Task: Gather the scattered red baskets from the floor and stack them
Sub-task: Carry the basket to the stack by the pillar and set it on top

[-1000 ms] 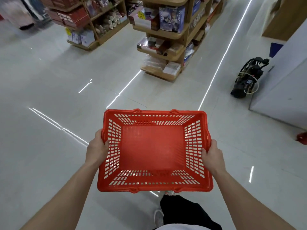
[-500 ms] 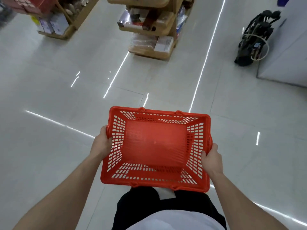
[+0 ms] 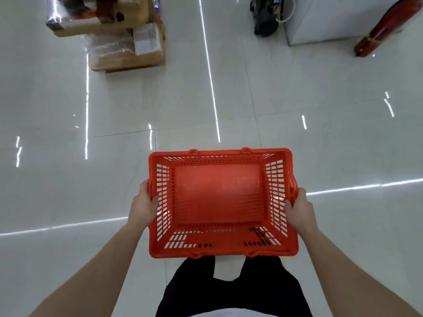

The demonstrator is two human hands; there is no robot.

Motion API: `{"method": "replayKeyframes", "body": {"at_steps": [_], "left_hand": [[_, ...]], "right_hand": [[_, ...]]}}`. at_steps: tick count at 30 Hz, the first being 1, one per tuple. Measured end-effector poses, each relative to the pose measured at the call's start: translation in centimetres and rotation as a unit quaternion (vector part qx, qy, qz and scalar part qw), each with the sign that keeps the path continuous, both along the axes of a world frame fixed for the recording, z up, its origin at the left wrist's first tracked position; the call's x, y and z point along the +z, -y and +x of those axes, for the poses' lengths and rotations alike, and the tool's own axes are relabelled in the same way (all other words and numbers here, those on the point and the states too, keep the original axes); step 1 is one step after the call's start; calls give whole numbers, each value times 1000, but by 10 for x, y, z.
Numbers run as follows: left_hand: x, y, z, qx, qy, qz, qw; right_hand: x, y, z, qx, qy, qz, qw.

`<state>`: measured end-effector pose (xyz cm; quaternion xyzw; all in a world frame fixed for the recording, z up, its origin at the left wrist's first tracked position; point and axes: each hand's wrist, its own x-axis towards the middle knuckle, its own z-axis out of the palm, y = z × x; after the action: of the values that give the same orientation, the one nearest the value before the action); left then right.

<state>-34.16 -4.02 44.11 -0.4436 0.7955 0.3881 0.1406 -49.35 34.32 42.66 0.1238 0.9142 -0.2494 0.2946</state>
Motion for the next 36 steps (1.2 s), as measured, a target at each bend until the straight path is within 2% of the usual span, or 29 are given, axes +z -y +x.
{"method": "replayKeyframes", "body": {"at_steps": [9,14,21,28,31,36], "left_hand": [[-84,24,15,-78,-4,21,997],[-130,23,16,-34,12,30,999],[-181,-5,63,20,60,8,998],[-221,-63,119,66,-56,-6,996],[-233,-78,132,70,-114,1,991],[-260,-85,152,65,-146,31,987]], "right_hand": [[-52,12,-2,-24,12,9,1000],[-97,15,-1,-28,34,-19,999],[-154,3,21,3,-6,-24,1000],[-214,-29,90,79,-78,-56,992],[-235,-31,115,71,-133,-77,986],[-252,-27,128,24,-159,-118,980]]}}
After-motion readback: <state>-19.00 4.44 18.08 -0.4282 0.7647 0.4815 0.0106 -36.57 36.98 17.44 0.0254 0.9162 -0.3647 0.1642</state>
